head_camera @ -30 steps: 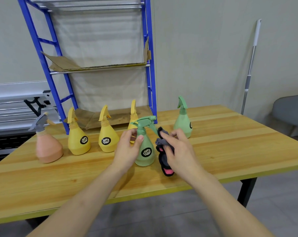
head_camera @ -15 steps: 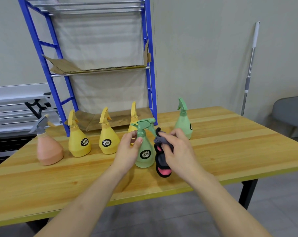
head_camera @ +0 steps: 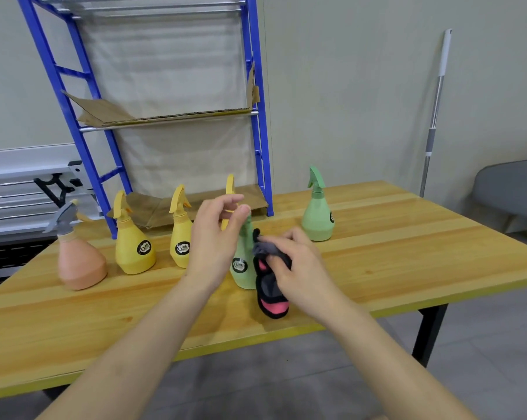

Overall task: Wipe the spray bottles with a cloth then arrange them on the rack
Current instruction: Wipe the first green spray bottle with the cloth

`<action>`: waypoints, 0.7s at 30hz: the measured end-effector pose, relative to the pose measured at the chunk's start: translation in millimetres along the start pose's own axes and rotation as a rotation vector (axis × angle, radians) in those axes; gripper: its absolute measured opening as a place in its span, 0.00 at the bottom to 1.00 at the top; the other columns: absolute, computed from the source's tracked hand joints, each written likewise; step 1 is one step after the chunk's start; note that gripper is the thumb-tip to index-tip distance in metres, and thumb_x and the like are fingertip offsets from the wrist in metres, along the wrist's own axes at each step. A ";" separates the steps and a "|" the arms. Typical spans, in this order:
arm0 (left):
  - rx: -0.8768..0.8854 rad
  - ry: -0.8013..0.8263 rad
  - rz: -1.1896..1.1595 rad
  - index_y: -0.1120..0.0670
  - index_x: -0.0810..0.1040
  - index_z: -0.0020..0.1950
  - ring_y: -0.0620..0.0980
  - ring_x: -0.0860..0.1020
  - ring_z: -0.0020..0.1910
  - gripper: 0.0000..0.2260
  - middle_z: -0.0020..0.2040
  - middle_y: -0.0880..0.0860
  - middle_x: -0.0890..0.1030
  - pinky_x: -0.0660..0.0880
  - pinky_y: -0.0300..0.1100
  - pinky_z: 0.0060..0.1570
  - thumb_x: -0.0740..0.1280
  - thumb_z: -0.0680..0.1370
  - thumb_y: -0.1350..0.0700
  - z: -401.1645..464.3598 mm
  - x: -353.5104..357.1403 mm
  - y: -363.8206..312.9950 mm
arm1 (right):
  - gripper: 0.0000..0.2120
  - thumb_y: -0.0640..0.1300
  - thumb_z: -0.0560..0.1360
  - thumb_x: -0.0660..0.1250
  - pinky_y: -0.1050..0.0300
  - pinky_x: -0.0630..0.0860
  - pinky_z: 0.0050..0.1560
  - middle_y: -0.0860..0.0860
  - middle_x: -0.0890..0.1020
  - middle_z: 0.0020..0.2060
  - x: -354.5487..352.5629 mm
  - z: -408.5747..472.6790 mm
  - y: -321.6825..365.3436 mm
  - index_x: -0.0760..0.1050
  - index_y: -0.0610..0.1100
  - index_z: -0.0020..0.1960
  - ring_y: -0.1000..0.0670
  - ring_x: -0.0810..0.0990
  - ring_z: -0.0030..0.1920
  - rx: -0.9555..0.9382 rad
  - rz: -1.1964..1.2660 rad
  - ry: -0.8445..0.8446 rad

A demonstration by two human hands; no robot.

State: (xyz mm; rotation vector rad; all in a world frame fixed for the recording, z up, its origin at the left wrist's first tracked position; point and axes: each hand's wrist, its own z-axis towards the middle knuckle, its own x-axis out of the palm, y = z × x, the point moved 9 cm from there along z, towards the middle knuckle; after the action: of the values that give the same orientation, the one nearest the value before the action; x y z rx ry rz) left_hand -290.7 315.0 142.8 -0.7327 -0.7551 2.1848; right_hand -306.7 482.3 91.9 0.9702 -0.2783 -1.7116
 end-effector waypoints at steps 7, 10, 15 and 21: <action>-0.015 -0.004 0.085 0.51 0.85 0.57 0.39 0.81 0.53 0.07 0.52 0.43 0.84 0.78 0.41 0.58 0.68 0.82 0.55 3.2 -11.6 -5.5 | 0.18 0.36 0.80 0.66 0.70 0.69 0.59 0.54 0.72 0.51 -0.2 -1.1 2.1 0.80 0.49 0.67 0.59 0.75 0.54 0.012 0.056 -0.042; -0.129 -0.027 -0.072 0.53 0.85 0.58 0.41 0.83 0.52 0.08 0.51 0.45 0.86 0.80 0.39 0.57 0.67 0.83 0.57 4.8 -21.2 11.2 | 0.17 0.37 0.80 0.66 0.72 0.68 0.59 0.55 0.71 0.51 -3.3 0.4 -0.1 0.80 0.49 0.67 0.60 0.75 0.54 0.012 0.052 -0.077; -0.242 0.012 -0.268 0.54 0.85 0.56 0.47 0.85 0.52 0.07 0.49 0.49 0.88 0.81 0.41 0.58 0.67 0.83 0.56 8.6 -18.9 28.0 | 0.19 0.39 0.81 0.66 0.58 0.76 0.53 0.55 0.68 0.51 4.4 -3.0 17.3 0.78 0.49 0.70 0.56 0.73 0.50 -0.095 -0.072 -0.118; -0.158 0.115 -0.244 0.57 0.85 0.58 0.49 0.85 0.55 0.10 0.51 0.51 0.88 0.81 0.46 0.59 0.64 0.84 0.58 10.8 -6.7 21.5 | 0.20 0.37 0.81 0.64 0.46 0.79 0.41 0.45 0.71 0.54 15.1 13.1 47.6 0.74 0.42 0.73 0.44 0.74 0.54 -0.285 -0.265 -0.205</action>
State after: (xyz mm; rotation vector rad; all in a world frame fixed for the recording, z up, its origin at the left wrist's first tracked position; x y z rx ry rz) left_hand -303.3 294.3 137.0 -0.7927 -0.9142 1.8642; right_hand -284.2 447.4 122.6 0.6434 -0.0345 -2.0323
